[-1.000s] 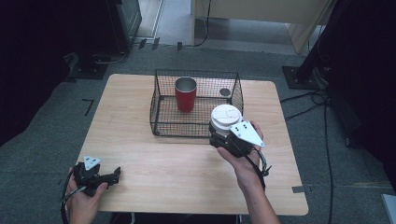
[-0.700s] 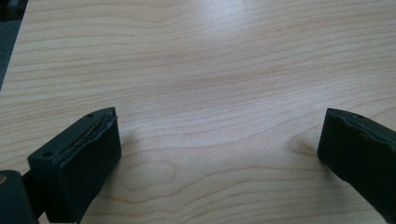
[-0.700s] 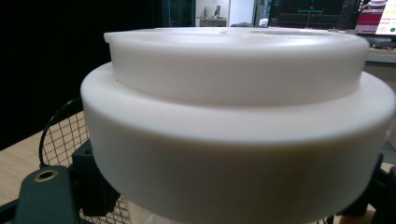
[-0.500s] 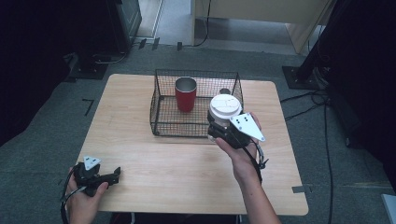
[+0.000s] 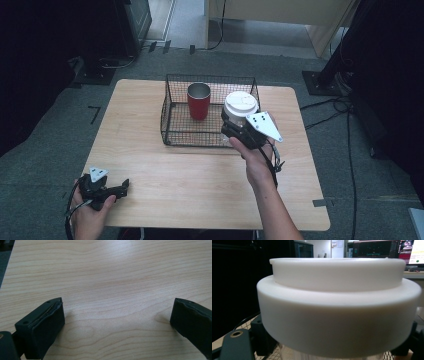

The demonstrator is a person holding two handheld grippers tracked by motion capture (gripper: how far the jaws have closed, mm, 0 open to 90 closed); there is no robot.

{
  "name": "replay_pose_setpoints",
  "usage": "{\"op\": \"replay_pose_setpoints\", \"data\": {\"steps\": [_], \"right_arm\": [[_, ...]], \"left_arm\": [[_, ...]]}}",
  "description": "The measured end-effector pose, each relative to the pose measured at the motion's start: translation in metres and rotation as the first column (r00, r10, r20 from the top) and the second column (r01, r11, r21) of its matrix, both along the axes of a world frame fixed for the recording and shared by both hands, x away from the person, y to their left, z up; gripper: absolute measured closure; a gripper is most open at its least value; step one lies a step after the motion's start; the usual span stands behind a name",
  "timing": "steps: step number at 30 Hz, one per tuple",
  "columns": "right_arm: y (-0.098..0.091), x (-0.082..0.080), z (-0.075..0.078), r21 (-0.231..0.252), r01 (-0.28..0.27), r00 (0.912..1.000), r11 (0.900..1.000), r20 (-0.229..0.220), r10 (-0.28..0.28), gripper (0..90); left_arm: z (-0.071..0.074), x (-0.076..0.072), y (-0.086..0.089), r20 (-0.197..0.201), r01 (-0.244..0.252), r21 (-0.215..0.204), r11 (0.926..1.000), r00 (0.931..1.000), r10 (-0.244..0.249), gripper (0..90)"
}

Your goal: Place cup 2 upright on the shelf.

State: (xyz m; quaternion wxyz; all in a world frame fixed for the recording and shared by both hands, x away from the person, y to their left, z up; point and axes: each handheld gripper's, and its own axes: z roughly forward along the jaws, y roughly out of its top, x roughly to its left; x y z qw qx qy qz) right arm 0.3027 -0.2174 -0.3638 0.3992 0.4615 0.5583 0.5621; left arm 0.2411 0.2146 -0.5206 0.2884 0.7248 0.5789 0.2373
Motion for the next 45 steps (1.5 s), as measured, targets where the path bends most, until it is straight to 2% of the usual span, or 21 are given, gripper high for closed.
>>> {"op": "replay_pose_setpoints", "data": {"steps": [8, 9, 11, 17, 21, 27, 29, 34, 37, 41, 45], "right_arm": [[0.001, 0.021, 0.006, -0.003, 0.018, 0.9998, 0.9998, 0.006, -0.018, 16.2], [0.002, 0.026, 0.007, -0.018, 0.024, 0.9994, 0.9996, 0.026, -0.023, 16.2], [0.003, 0.031, 0.007, -0.028, 0.034, 0.9988, 0.9990, 0.036, -0.033, 16.2], [0.004, 0.047, 0.004, -0.051, 0.038, 0.9989, 0.9979, 0.030, -0.037, 16.2], [0.004, 0.055, 0.003, -0.050, 0.039, 0.9991, 0.9980, 0.019, -0.038, 16.2], [0.005, 0.070, -0.005, -0.057, 0.051, 0.9978, 0.9971, 0.045, -0.048, 16.2], [0.005, 0.077, -0.009, -0.037, 0.045, 0.9985, 0.9983, 0.034, -0.044, 16.2], [0.005, 0.089, -0.018, -0.051, 0.059, 0.9981, 0.9970, 0.020, -0.058, 16.2], [0.006, 0.093, -0.021, -0.051, 0.054, 0.9982, 0.9972, 0.030, -0.052, 16.2], [0.006, 0.103, -0.030, -0.028, 0.046, 0.9988, 0.9986, 0.018, -0.045, 16.2], [0.008, 0.111, -0.036, -0.034, 0.049, 0.9988, 0.9982, 0.006, -0.048, 16.2]], "left_arm": [[0.000, 0.000, 0.000, 0.000, 0.000, 0.000, 1.0000, 1.0000, 0.000, 0.0], [0.000, 0.000, 0.000, 0.000, 0.000, 0.000, 1.0000, 1.0000, 0.000, 0.0], [0.000, 0.000, 0.000, 0.000, 0.000, 0.000, 1.0000, 1.0000, 0.000, 0.0], [0.000, 0.000, 0.000, 0.000, 0.001, 0.001, 1.0000, 1.0000, -0.001, 0.0], [0.000, 0.000, 0.000, -0.001, 0.001, 0.000, 1.0000, 1.0000, -0.001, 0.0], [0.000, 0.000, 0.000, 0.000, 0.000, 0.000, 1.0000, 1.0000, 0.000, 0.0], [0.000, 0.000, 0.000, 0.000, 0.000, 0.000, 1.0000, 1.0000, 0.000, 0.0], [0.000, 0.000, 0.000, 0.000, 0.000, 0.000, 1.0000, 1.0000, 0.000, 0.0], [0.000, 0.000, 0.000, 0.001, -0.002, -0.001, 1.0000, 1.0000, 0.002, 0.0], [0.000, 0.000, 0.000, 0.000, 0.000, 0.000, 1.0000, 1.0000, 0.000, 0.0], [0.000, 0.000, 0.000, 0.000, -0.001, -0.001, 1.0000, 1.0000, 0.001, 0.0]]}}
